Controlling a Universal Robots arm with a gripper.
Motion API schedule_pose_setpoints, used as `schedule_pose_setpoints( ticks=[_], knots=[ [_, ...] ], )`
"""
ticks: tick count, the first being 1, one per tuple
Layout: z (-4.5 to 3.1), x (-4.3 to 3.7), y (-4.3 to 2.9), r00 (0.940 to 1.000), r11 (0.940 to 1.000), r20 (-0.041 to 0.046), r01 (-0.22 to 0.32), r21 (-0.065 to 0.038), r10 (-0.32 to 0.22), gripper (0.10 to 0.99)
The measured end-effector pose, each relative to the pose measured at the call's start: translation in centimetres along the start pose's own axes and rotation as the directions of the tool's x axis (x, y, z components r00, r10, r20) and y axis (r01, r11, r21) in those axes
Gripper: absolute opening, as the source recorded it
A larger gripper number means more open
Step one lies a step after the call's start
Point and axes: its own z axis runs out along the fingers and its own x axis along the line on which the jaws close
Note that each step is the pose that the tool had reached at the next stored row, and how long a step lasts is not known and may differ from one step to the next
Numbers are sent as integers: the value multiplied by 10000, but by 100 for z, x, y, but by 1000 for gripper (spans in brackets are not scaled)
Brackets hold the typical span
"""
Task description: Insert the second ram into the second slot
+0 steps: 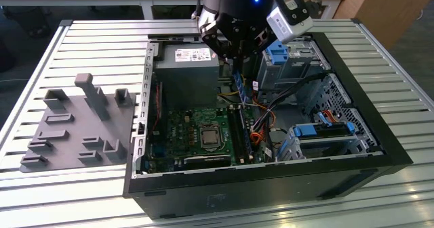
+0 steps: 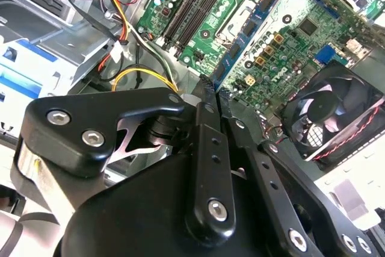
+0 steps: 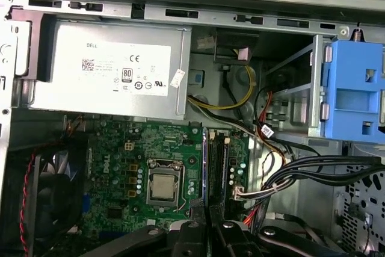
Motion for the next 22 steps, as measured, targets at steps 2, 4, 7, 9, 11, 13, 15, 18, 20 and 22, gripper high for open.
schedule_pose_setpoints(
  ticks=[2,4,7,9,11,13,15,18,20,22],
  knots=[
    [5,0,0,10000,10000,1,-1,1,1,137],
    [12,0,-1,10000,10000,0,0,3,0,137],
    [21,0,-1,10000,10000,0,-1,5,1,137],
    [26,1,-1,10000,10000,0,-1,5,1,137],
    [78,2,-5,10000,10000,0,-12,5,12,137],
    [128,2,-9,10000,10000,0,-34,23,34,137],
    [131,3,-11,10000,10000,1,-35,23,35,137],
    [135,3,-13,10000,10000,0,-38,23,38,137],
    [138,3,-14,10000,10000,0,-40,23,40,137],
    [142,3,-15,10000,10000,0,-41,23,41,137]
  ],
)
